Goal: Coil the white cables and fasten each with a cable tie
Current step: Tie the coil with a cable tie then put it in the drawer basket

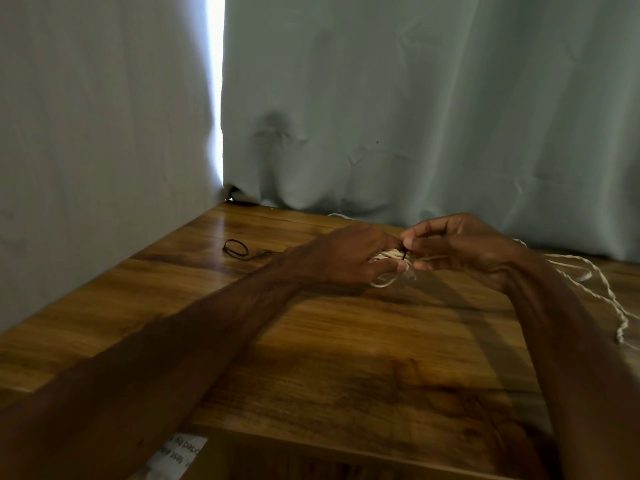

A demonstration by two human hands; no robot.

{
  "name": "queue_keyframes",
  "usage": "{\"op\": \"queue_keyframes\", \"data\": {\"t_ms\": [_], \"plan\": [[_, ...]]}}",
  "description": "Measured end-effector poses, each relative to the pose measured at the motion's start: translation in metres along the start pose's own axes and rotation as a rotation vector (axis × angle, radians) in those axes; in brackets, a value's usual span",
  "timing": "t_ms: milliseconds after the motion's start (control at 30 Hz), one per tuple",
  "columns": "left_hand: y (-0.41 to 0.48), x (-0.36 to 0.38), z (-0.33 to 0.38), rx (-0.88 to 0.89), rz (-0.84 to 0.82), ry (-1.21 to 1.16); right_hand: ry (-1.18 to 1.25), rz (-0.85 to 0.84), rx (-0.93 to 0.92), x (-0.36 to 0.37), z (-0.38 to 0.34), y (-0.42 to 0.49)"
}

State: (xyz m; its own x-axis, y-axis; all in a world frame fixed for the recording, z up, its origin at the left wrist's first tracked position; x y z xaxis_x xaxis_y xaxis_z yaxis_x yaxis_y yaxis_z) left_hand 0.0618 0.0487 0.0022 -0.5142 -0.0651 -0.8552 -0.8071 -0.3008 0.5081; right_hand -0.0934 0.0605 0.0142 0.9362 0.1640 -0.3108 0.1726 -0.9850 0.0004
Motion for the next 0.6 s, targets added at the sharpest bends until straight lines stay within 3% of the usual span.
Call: {"op": "queue_keyframes", "data": {"t_ms": [600], "plan": [[-0.0001, 0.0003, 0.0036, 0.012, -0.012, 0.044, 0.081, -0.021, 0.046, -0.0009, 0.0035, 0.001]]}}
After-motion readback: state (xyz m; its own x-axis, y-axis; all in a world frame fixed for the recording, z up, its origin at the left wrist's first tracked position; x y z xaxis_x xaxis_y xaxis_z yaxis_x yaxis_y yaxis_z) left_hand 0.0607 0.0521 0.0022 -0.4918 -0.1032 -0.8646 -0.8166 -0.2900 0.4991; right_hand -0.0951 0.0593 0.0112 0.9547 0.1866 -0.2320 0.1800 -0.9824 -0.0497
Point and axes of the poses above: each hand's wrist, its own y-axis towards the middle knuckle, its own x-axis out of the palm, z = x × y, the point moved 6 cm from there along y, towards the middle knuckle, and after that the axes turned 8 degrees about x, right-handed, at the moved point
